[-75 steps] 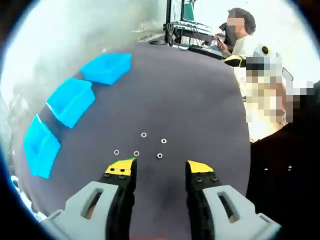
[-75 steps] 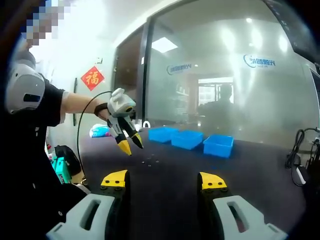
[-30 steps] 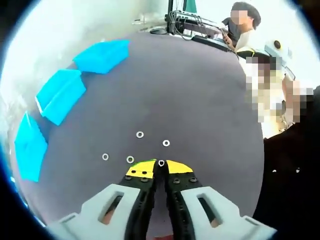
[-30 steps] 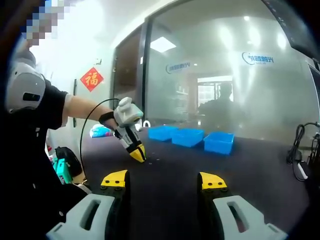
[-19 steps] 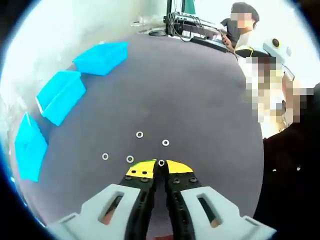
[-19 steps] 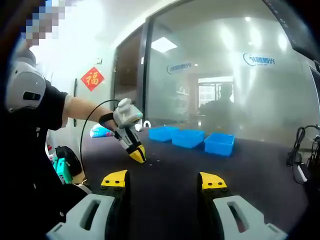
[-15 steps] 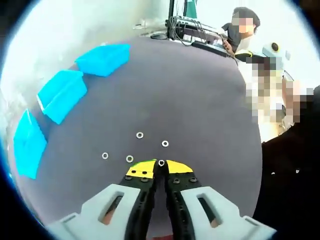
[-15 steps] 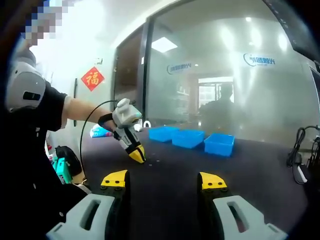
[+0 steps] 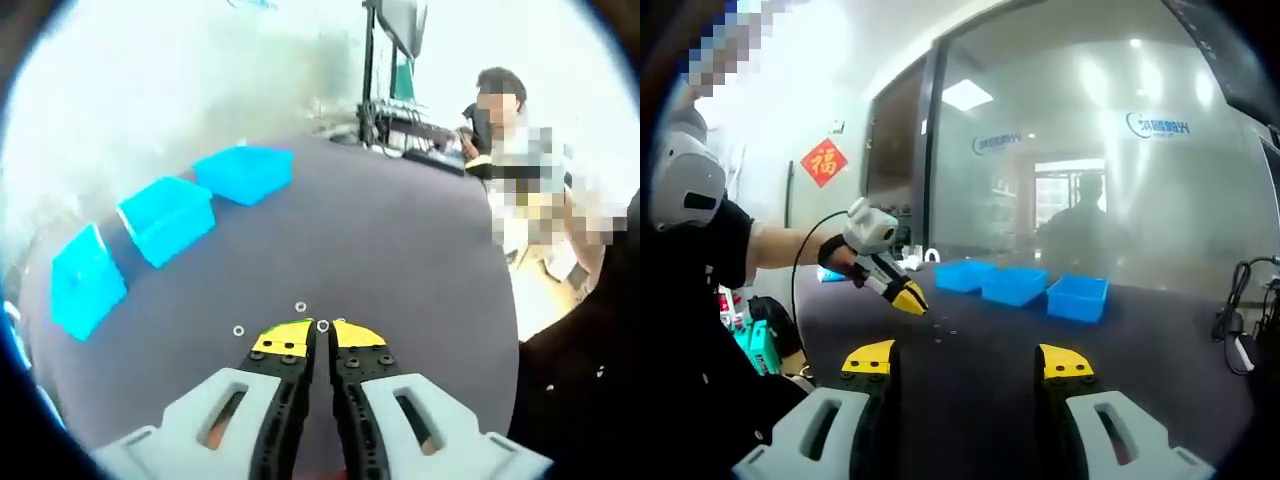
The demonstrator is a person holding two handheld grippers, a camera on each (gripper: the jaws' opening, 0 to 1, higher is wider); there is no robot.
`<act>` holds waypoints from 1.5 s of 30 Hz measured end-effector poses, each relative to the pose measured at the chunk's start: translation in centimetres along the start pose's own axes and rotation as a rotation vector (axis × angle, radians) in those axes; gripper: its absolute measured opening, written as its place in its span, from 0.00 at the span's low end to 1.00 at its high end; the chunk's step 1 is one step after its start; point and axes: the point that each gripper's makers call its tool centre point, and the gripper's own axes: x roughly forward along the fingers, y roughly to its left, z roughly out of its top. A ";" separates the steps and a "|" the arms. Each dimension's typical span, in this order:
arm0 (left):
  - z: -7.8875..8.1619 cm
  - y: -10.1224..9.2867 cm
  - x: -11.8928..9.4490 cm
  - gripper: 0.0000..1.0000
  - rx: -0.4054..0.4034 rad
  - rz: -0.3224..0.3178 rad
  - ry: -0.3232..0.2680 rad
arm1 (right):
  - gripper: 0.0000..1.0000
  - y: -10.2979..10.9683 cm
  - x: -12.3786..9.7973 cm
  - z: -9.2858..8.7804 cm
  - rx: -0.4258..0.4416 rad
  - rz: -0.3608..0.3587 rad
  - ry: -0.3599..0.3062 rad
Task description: Sort the screws, nuts, and washers into the corresponding bins
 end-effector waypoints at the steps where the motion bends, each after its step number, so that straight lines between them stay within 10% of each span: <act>1: 0.5 -0.2 -0.2 0.06 -0.015 0.003 -0.041 | 0.49 0.0 0.0 0.2 0.001 -0.001 -0.005; 15: 3.9 -0.8 -4.8 0.06 -0.071 0.150 -0.358 | 0.49 0.1 0.2 0.9 -0.012 -0.003 -0.015; 45: 4.2 3.3 -8.2 0.06 -0.131 0.309 -0.483 | 0.49 0.7 0.6 1.4 -0.026 0.013 -0.017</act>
